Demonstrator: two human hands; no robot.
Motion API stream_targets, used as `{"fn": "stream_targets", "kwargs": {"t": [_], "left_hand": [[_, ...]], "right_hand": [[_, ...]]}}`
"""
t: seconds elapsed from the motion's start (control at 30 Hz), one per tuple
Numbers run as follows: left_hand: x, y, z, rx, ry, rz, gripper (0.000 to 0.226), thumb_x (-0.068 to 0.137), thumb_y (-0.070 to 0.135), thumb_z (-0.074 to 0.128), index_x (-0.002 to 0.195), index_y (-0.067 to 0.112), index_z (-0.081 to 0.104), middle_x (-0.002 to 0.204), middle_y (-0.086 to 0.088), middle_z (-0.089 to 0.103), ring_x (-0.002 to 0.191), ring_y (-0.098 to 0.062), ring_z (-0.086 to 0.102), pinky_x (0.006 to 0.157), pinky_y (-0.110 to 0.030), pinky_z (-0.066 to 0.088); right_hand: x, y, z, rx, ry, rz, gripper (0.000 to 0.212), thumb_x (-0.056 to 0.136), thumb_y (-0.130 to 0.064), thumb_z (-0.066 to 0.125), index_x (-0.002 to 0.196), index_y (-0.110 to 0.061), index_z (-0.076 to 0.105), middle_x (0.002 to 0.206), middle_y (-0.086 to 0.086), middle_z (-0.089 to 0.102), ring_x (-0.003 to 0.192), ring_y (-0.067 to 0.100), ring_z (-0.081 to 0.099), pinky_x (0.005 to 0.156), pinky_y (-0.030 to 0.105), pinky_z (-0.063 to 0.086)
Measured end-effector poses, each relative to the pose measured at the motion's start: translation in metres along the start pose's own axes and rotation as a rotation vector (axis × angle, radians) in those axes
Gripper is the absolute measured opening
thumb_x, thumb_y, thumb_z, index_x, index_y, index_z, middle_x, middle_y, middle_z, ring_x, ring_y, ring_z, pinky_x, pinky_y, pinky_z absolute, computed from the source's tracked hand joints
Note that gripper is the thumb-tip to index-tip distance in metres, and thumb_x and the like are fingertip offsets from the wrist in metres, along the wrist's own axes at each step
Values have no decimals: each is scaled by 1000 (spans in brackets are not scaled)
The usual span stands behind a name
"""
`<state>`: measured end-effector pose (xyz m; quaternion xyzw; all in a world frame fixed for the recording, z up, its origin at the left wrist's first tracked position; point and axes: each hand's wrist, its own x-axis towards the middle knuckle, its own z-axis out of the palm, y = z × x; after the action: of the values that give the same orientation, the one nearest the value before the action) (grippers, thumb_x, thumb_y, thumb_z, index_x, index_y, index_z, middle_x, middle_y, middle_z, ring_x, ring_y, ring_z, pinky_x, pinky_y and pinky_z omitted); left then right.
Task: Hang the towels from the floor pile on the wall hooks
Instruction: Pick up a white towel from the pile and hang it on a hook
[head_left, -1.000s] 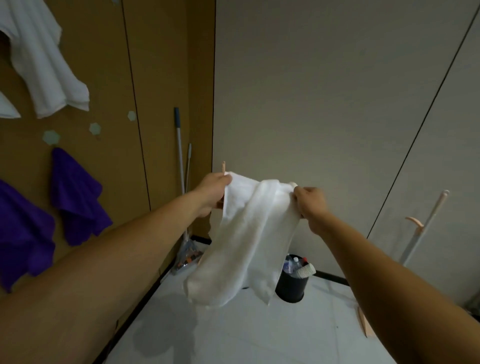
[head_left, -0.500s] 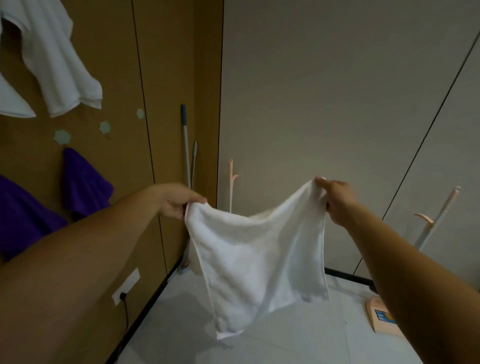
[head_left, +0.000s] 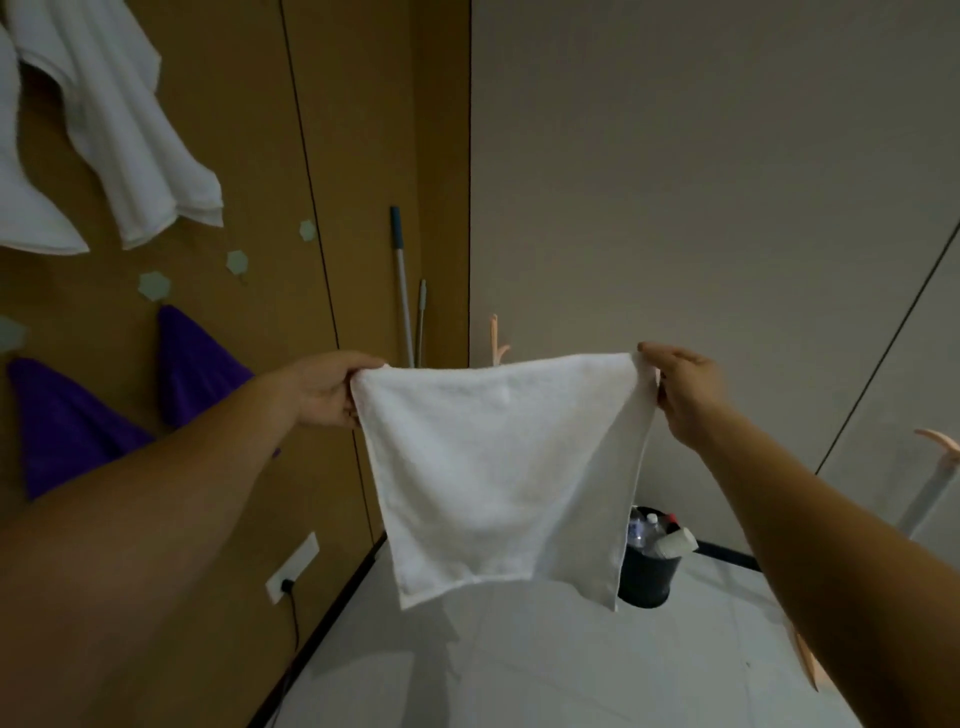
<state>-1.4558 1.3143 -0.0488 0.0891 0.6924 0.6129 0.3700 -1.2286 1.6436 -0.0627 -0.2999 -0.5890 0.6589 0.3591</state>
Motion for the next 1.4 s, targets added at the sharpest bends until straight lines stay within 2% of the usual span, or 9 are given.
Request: {"fn": "stream_targets", "kwargs": {"t": [0.17,0.5,0.57,0.77,0.87,0.97,1.1,1.27,1.4], "left_hand": [[4,4,-1,78,234,28,26,98,19,50,120,7,59,97,-7,59,75,-20,56,50,-30,49],[17,11,16,207,471,60,18,98,23,50,99,9,61,81,-6,51,66,-17,42,54,-29,31],[16,14,20,210,496,69,16,96,18,50,83,10,55,75,-5,48,63,-17,42,55,-29,33],[5,23,39,61,282,91,11,96,15,51,88,8,55,87,-7,55,76,-19,54,72,-32,46],[8,26,37,-97,166,116,14,95,10,54,106,3,56,103,-9,57,95,-22,58,89,-36,48],[17,25,29,-115,203,139,37,94,9,55,129,-1,51,127,-7,53,119,-21,52,108,-35,38],[29,24,19,-6,194,115,41,93,9,57,133,1,49,128,-11,54,112,-23,55,103,-35,42],[45,30,2,53,223,108,27,92,11,60,118,7,59,132,-12,53,117,-27,54,105,-38,41],[55,39,-19,181,159,29,39,86,15,66,122,0,59,128,-17,60,122,-34,53,109,-48,37]], "right_hand": [[21,10,8,-67,27,-25,19,87,-19,71,98,-4,72,81,6,65,70,16,56,67,30,49],[58,23,11,-78,-164,-80,31,86,-6,70,116,-8,68,103,5,67,79,8,62,65,10,48],[67,25,9,-44,-228,-55,39,85,-2,70,123,-13,65,105,5,66,89,16,65,80,23,55],[93,31,9,6,-432,26,34,82,-1,70,103,-29,71,124,6,61,110,27,60,94,42,52],[103,35,12,113,-461,68,13,85,-18,70,97,-16,73,123,9,63,102,21,62,81,30,53],[120,42,16,137,-375,97,28,87,-21,70,107,-2,68,119,17,64,99,22,63,83,32,53],[134,49,26,80,-443,116,39,89,-10,67,127,-4,60,121,10,63,103,19,63,84,30,51],[149,44,52,-2,-526,87,17,92,-8,61,105,-14,69,110,0,67,97,15,62,71,23,49],[166,40,89,-180,-550,14,14,83,-14,72,97,-14,71,103,3,68,92,19,61,87,37,48]]}}
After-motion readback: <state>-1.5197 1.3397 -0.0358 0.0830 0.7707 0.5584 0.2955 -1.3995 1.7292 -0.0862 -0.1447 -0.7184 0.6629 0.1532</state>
